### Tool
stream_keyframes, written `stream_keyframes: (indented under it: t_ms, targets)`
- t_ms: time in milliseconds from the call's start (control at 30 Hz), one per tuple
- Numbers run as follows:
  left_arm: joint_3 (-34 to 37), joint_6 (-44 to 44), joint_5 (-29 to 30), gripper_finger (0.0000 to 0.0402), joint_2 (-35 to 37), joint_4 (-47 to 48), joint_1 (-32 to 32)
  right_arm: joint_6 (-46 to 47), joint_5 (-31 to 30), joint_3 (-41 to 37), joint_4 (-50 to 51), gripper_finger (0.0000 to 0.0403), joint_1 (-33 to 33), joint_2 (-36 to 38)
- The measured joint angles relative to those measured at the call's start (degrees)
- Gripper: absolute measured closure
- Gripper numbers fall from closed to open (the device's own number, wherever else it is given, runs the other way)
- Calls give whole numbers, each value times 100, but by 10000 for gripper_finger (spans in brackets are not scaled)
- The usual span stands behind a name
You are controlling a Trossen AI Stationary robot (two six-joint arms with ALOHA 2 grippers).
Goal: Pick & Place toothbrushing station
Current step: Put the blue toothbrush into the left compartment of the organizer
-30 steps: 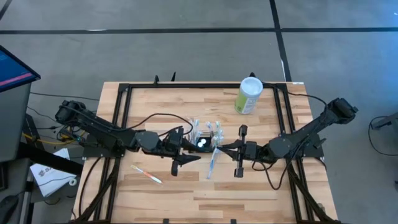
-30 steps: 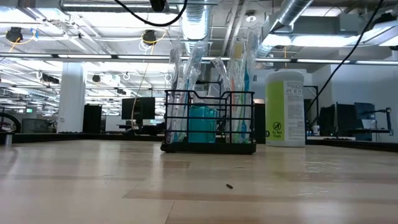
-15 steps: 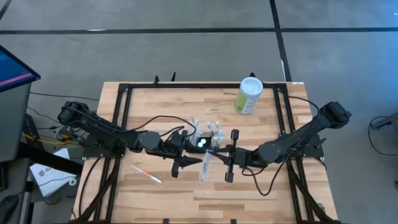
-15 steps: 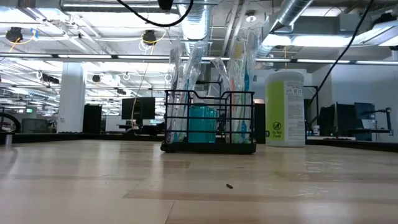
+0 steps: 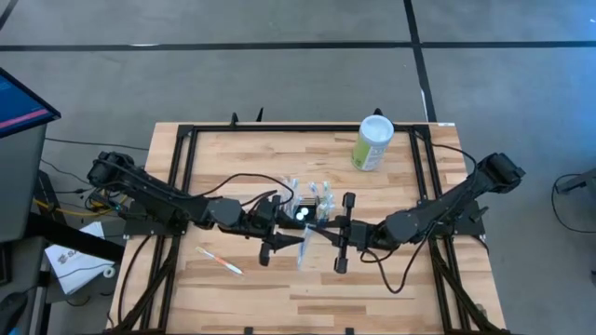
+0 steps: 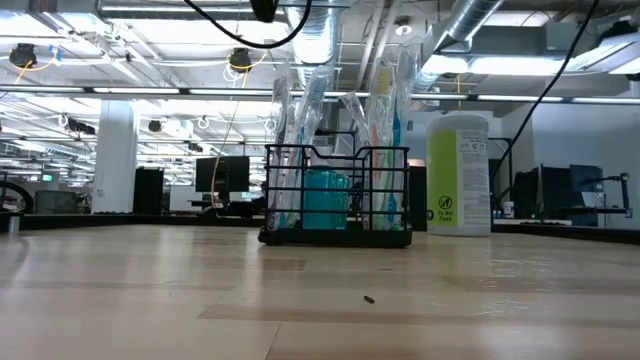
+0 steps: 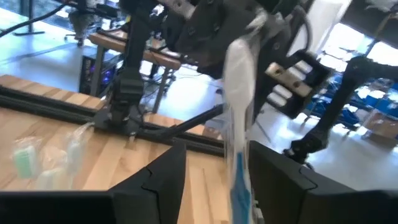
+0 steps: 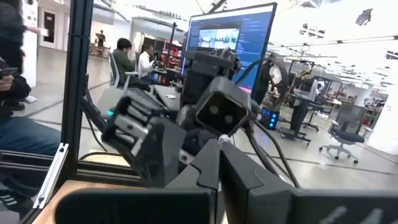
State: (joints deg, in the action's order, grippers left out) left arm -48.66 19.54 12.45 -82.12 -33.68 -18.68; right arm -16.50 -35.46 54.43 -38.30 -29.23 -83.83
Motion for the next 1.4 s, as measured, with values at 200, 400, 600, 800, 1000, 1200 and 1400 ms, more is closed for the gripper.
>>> stream_keyframes:
  t_ms: [200,400,600,800,1000,1200,1400]
  targets:
    - [4,-8,89,258,-65,-10,0,2,98,-1,16,403,92,0]
    - [4,-118,96,301,-63,-36,1,134,100,-1,196,403,94,0]
    - [4,-170,98,364,-62,-23,0,297,100,-1,452,403,96,0]
    - [4,-305,80,390,-62,3,1,299,109,-1,493,403,94,0]
    - [4,-305,78,395,-62,46,0,300,107,-5,517,403,90,0]
    - [2,-318,78,397,-58,97,-46,300,102,-6,550,403,74,0]
    - [2,-349,95,397,-54,169,-79,293,107,-8,596,403,76,0]
